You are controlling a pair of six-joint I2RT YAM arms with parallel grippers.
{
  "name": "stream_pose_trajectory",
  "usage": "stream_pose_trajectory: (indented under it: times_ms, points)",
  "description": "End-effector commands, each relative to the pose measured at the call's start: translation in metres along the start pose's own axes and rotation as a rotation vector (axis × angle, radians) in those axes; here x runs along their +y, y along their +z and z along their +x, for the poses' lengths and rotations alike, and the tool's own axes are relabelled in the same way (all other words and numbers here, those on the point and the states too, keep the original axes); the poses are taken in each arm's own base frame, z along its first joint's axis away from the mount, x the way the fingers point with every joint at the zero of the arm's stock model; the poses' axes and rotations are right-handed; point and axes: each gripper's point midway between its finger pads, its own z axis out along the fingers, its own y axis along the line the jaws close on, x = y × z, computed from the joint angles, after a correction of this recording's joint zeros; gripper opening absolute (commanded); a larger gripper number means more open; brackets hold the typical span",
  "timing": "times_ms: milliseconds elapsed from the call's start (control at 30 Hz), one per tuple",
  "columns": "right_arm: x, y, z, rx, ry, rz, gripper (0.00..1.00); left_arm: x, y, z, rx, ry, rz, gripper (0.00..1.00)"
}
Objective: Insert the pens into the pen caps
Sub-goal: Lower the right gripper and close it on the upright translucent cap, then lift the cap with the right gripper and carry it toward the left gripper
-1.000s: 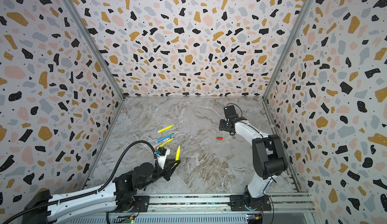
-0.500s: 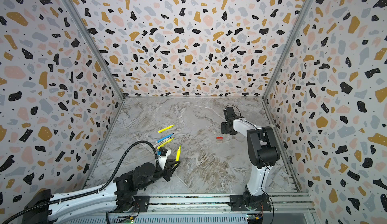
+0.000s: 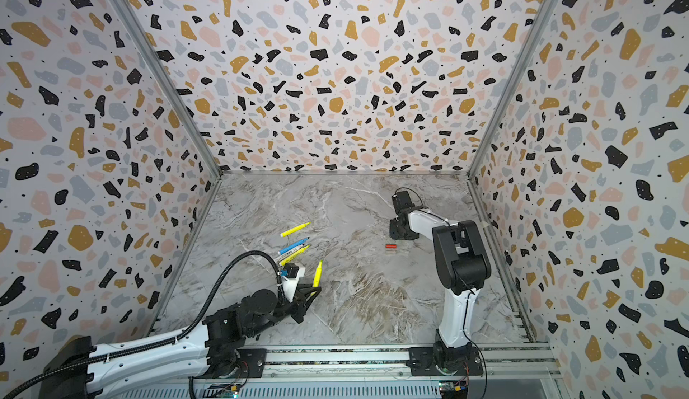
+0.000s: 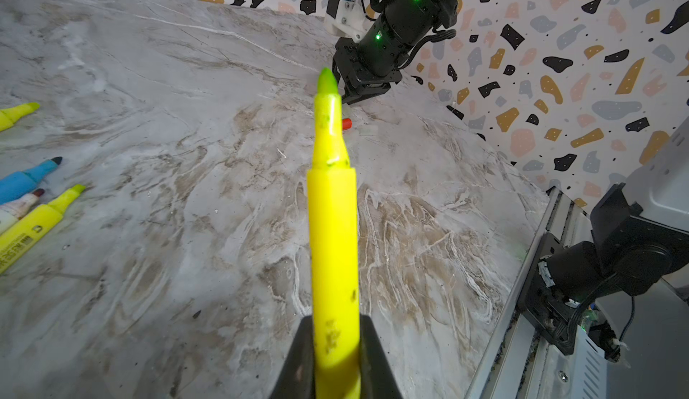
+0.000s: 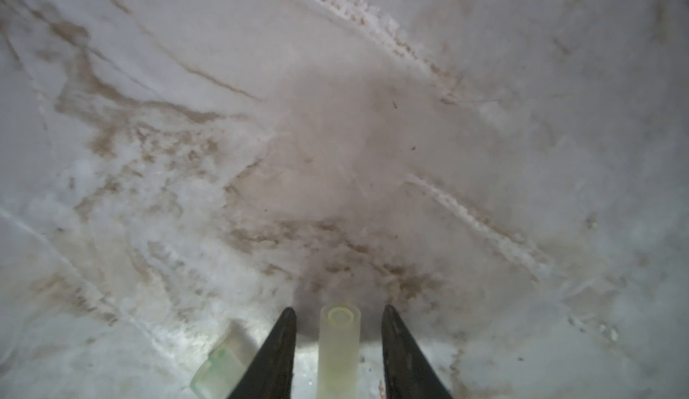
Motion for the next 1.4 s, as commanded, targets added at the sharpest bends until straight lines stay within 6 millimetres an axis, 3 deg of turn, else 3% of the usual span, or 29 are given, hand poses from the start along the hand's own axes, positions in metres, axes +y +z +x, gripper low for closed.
stream_pose_trajectory:
  times_ms: [0, 533, 933, 1067, 1200, 1367]
  points:
    - [-0.001, -0.002, -0.003, 0.005, -0.013, 0.025, 0.36, -0.002, -0.001, -0.013, -0.042, 0.004, -0.003, 0.07]
    - [-0.004, 0.005, 0.016, 0.035, -0.006, 0.03, 0.23, -0.001, -0.001, -0.012, -0.041, 0.002, -0.002, 0.07]
    - [0.002, -0.021, 0.005, -0.029, -0.003, -0.012, 0.11, -0.004, -0.002, -0.014, -0.045, -0.004, 0.008, 0.07]
    - [0.018, -0.053, -0.005, -0.104, -0.019, -0.111, 0.1, -0.005, -0.002, -0.016, -0.046, -0.003, 0.014, 0.07]
    - [0.048, -0.102, -0.009, -0.202, -0.062, -0.267, 0.09, -0.007, -0.003, -0.018, -0.049, -0.002, 0.019, 0.07]
    - [0.092, -0.187, -0.002, -0.371, -0.116, -0.578, 0.08, -0.015, 0.001, -0.021, -0.061, -0.016, 0.057, 0.07]
